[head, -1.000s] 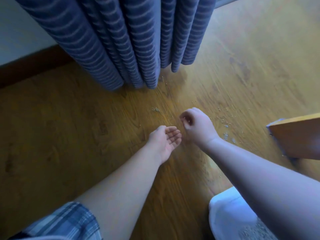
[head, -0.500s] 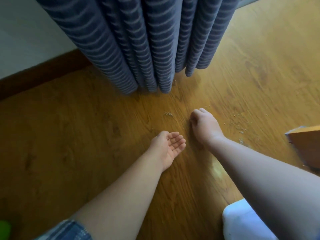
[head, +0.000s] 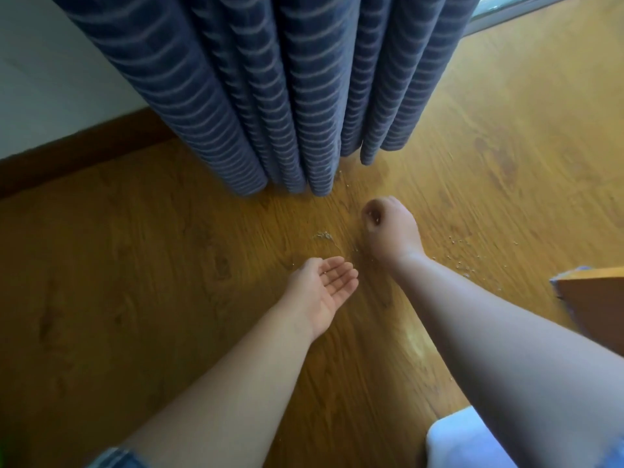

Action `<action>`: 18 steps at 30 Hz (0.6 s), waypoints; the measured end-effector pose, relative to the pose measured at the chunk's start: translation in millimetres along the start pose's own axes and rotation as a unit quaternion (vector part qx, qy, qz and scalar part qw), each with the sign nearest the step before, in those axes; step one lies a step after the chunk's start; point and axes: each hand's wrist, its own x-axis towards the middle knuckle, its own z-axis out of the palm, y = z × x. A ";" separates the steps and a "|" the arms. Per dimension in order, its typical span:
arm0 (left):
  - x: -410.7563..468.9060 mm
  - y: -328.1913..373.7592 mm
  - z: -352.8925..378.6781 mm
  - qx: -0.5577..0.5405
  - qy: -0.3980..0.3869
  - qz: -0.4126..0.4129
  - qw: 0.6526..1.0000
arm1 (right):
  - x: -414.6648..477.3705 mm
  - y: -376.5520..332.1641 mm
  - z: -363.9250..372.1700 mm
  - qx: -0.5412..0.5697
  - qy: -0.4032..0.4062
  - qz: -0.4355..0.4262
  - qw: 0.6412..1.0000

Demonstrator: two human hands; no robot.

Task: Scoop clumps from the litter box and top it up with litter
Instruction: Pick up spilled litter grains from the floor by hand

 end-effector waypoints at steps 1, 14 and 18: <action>-1.9 3.1 -2.4 -0.006 -0.001 0.002 1.000 | 11.3 -4.1 1.1 0.010 0.007 0.015 1.000; -21.1 14.2 -32.0 -0.032 0.015 -0.002 0.999 | 66.1 -18.9 24.2 -0.020 -0.009 -0.042 0.999; -17.5 9.6 -35.7 -0.030 0.016 0.002 0.999 | 62.7 -18.6 26.5 -0.062 -0.006 -0.060 0.996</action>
